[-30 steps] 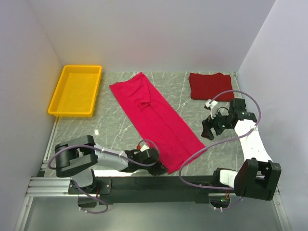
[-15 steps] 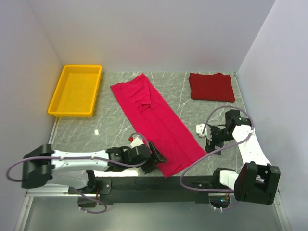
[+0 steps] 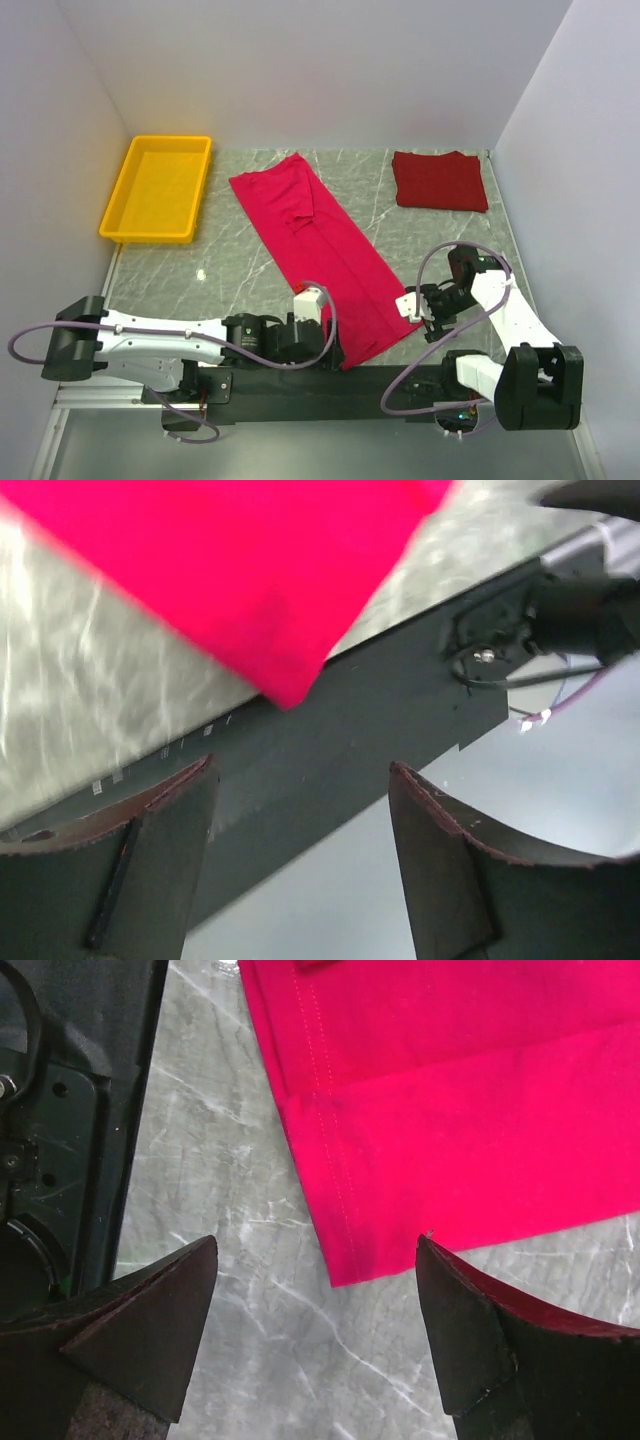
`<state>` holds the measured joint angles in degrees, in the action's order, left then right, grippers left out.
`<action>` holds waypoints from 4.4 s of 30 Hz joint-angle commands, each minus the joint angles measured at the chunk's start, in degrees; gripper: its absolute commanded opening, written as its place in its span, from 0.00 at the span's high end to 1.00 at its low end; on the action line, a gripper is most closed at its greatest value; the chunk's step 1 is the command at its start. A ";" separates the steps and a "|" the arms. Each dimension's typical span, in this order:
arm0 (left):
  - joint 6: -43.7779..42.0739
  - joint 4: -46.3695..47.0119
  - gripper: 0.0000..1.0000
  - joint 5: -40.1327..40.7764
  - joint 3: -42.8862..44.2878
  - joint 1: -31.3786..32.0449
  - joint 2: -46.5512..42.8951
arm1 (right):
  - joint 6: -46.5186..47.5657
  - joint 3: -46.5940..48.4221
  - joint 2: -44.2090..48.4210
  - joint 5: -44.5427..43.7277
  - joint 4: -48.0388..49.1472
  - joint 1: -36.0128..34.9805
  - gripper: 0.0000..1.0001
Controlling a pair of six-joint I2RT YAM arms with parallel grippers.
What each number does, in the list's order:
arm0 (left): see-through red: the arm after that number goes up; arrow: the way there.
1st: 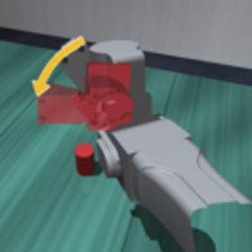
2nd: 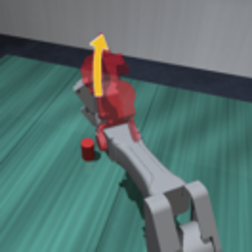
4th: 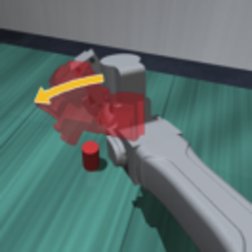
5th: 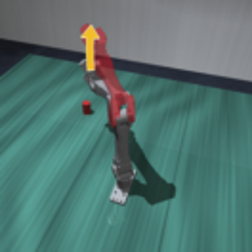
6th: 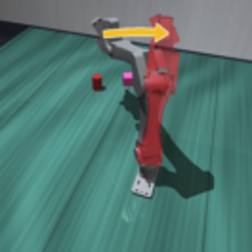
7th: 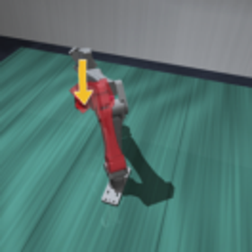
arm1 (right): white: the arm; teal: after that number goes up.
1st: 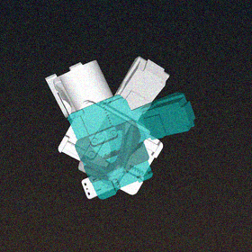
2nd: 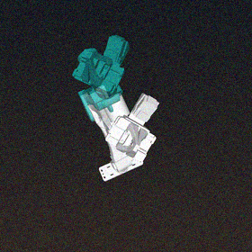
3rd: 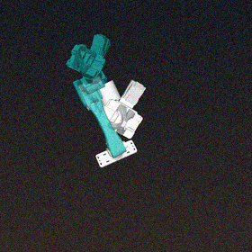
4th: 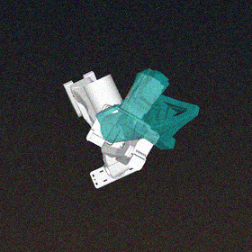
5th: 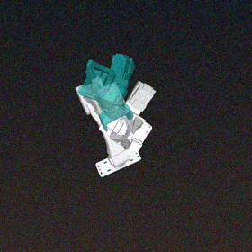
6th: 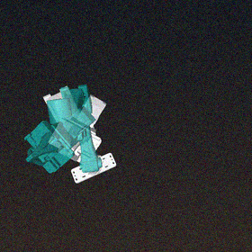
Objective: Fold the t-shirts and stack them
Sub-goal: Fold the tshirt
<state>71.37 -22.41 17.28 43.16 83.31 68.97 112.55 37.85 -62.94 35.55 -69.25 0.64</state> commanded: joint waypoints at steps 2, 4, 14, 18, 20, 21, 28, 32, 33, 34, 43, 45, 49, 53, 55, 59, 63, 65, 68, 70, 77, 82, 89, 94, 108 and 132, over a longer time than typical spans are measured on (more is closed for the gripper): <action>-20.87 7.70 0.26 13.71 3.17 2.21 -2.95 | 4.79 -0.14 -2.01 0.57 0.70 -2.31 0.14; -27.47 24.67 0.19 17.16 -1.83 2.04 -7.78 | 2.59 0.03 -2.54 1.09 1.92 -2.40 0.15; -30.58 60.84 0.12 10.25 -14.34 -11.84 -15.44 | -3.74 2.85 -6.23 4.00 2.28 -3.02 0.15; -38.05 31.34 0.13 1.20 -1.60 -13.26 -10.81 | -1.99 1.10 -5.01 0.85 2.63 -3.81 0.15; -41.57 22.61 0.15 -1.02 -0.62 -10.46 -8.69 | -1.46 -0.39 -3.78 -0.48 3.68 -4.42 0.15; -42.88 21.02 0.15 -0.76 -0.88 -8.79 -6.94 | -1.20 -0.84 -3.42 -1.09 4.21 -4.60 0.15; -41.94 24.69 0.17 -3.39 -8.08 -1.40 -5.07 | -1.99 -1.63 -4.74 -2.68 5.71 -5.30 0.20; -41.40 29.79 0.17 -5.23 -11.60 0.62 -3.77 | -2.16 -1.20 -5.26 -2.68 6.32 -5.30 0.23; -41.84 29.62 0.17 -5.15 -11.26 1.24 -2.54 | -2.94 -0.85 -5.88 -2.33 6.32 -5.22 0.23; -43.15 29.36 0.17 -4.97 -10.82 2.55 -1.05 | -3.30 -0.41 -6.32 -2.15 6.15 -5.39 0.25; -47.55 27.17 0.19 3.62 -2.83 6.78 13.90 | -6.29 0.65 -6.85 0.13 6.32 -5.22 0.28; -47.81 25.41 0.20 6.27 -1.59 7.22 15.31 | -6.55 0.30 -6.50 0.22 6.41 -5.13 0.28; -48.52 24.53 0.24 9.79 0.35 7.48 18.12 | -7.08 0.74 -6.67 1.01 5.89 -4.86 0.29; -48.87 23.82 0.30 9.18 1.40 7.75 21.29 | -6.91 1.79 -7.29 1.54 4.83 -3.90 0.30; -48.52 23.65 0.30 9.44 1.23 8.19 21.99 | -6.65 2.06 -7.29 1.63 4.39 -3.11 0.30; -47.82 23.30 0.33 9.88 1.23 8.54 24.10 | -5.86 2.85 -7.81 1.89 3.51 -1.70 0.30; -46.77 20.40 0.44 12.42 3.25 8.54 27.09 | -5.59 3.37 -8.17 2.15 2.81 -0.91 0.31; -46.59 19.43 0.52 13.92 4.38 8.54 28.32 | -5.50 3.11 -8.08 2.07 2.55 -0.91 0.31; -45.89 17.94 0.67 14.97 5.35 8.62 29.38 | -5.24 2.32 -7.55 1.98 2.63 -0.91 0.31; -44.92 17.49 0.77 15.15 5.27 8.63 29.38 | -5.15 1.88 -7.38 1.63 2.81 -0.91 0.31; -42.90 19.68 0.99 13.75 2.81 8.98 24.56 | -3.57 0.91 -8.16 1.10 3.16 -0.91 0.31; -41.76 21.10 0.99 12.17 1.14 8.98 23.05 | -2.60 -0.83 -7.99 -0.74 3.68 -1.08 0.31; -41.14 21.98 0.99 10.94 0.79 8.98 21.30 | -5.67 -3.65 -7.11 -3.64 8.08 -3.45 0.33; -40.70 21.97 0.99 10.85 1.23 8.98 20.77 | -6.90 -5.76 -6.50 -4.96 11.33 -4.95 0.36; -38.68 25.75 0.99 9.62 -0.53 8.80 19.36 | -14.55 -7.26 -5.71 -7.51 17.13 -9.70 0.82; -39.82 29.18 0.99 -1.18 -7.91 -6.04 -2.34 | -26.51 24.53 -18.53 5.23 -2.71 -9.96 1.00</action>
<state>32.40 4.51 19.94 36.29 80.29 70.26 88.82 56.75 -79.35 37.54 -67.00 -8.84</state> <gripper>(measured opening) 0.026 0.053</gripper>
